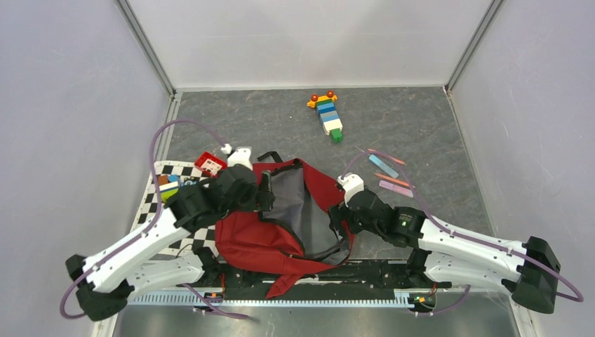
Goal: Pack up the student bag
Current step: Adjust the student bag at the center of the board.
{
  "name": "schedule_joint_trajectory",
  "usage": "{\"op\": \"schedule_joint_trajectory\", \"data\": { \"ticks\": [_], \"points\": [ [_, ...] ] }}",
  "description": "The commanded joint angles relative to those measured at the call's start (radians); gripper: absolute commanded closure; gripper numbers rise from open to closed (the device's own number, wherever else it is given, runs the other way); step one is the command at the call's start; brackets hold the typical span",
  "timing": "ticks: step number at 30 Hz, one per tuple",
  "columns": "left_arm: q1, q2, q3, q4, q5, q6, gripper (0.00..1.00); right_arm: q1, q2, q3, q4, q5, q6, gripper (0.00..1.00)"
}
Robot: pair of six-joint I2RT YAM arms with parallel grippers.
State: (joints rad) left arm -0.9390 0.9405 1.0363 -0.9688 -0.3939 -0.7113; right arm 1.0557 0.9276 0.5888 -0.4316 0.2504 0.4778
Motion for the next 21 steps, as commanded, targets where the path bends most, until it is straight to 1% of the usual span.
{"op": "schedule_joint_trajectory", "data": {
  "ticks": [1, 3, 5, 9, 11, 14, 16, 17, 18, 19, 20, 21],
  "points": [
    [0.083, -0.105, -0.142, 0.089, 0.105, -0.075, 0.0, 0.003, -0.005, 0.014, 0.013, 0.017, -0.005, 0.05],
    [0.114, -0.141, -0.226, 0.173, 0.182, -0.088, 0.0, 0.005, 0.013, 0.02, 0.008, 0.043, -0.026, 0.06],
    [0.135, -0.165, -0.285, 0.232, 0.221, -0.115, 0.0, 0.007, 0.027, 0.029, 0.011, 0.066, -0.036, 0.06],
    [0.147, -0.171, -0.334, 0.276, 0.207, -0.135, 0.0, 0.012, 0.05, 0.043, 0.03, 0.155, -0.045, 0.09],
    [0.149, -0.17, -0.363, 0.331, 0.222, -0.127, 0.07, 0.012, 0.056, 0.035, 0.065, 0.197, -0.049, 0.14],
    [0.151, -0.167, -0.406, 0.425, 0.266, -0.123, 0.23, 0.012, 0.064, 0.035, 0.125, 0.26, -0.049, 0.3],
    [0.152, -0.163, -0.415, 0.444, 0.255, -0.124, 0.46, 0.012, 0.07, 0.033, 0.167, 0.305, -0.037, 0.44],
    [0.152, -0.162, -0.416, 0.446, 0.24, -0.126, 0.59, 0.011, 0.074, 0.028, 0.197, 0.323, -0.029, 0.55],
    [0.152, -0.161, -0.417, 0.449, 0.227, -0.128, 0.69, 0.01, 0.075, 0.017, 0.234, 0.329, -0.021, 0.72],
    [0.152, -0.162, -0.417, 0.457, 0.217, -0.126, 0.79, 0.009, 0.079, 0.01, 0.268, 0.332, -0.006, 0.88],
    [0.152, -0.162, -0.414, 0.466, 0.213, -0.121, 0.87, 0.007, 0.084, 0.006, 0.298, 0.329, 0.009, 0.97],
    [0.152, -0.161, -0.409, 0.476, 0.21, -0.115, 0.92, 0.008, 0.091, 0.003, 0.327, 0.329, 0.024, 1.0]
  ]
}}
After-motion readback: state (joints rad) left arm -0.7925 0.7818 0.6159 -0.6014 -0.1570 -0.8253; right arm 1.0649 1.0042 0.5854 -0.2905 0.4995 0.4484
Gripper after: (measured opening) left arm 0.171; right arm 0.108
